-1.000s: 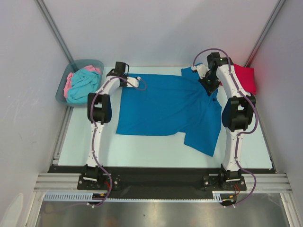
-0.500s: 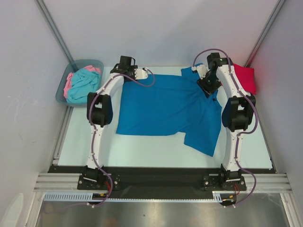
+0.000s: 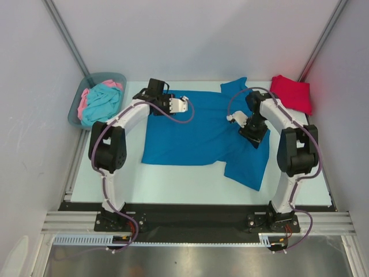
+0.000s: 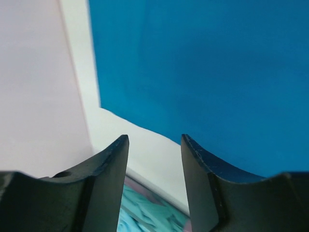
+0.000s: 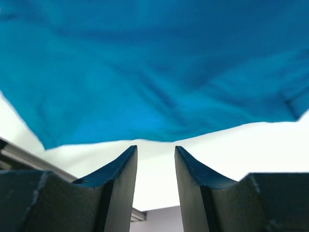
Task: Fold and stack the t-shirts
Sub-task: Fold the tshirt
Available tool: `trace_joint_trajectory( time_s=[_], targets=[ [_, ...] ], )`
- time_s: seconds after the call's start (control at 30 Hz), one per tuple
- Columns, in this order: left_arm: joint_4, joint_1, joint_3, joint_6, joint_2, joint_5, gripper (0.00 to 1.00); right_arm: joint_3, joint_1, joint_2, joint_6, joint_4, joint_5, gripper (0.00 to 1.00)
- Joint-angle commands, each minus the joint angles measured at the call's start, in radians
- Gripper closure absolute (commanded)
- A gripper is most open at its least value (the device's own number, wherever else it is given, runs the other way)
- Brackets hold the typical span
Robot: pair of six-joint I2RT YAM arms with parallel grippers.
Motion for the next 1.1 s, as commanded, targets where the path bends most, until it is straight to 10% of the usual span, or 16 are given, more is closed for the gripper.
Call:
trace_joint_trajectory(
  time_s=[0.0,0.7,1.07],
  targets=[
    [-0.013,0.000,-0.108,0.000,-0.143,0.038,0.48,-0.087,0.057,-0.139,-0.109,0.052,0.034,0.57],
    [0.303,-0.018,-0.941,0.127,-0.735,0.017,0.53,-0.665,0.312,-0.551,-0.121,0.330,0.183,0.52],
    [0.340,-0.038,-1.126,0.175,-0.895,0.021,0.49,-0.856,0.456,-0.766,-0.118,0.307,0.222,0.50]
  ],
)
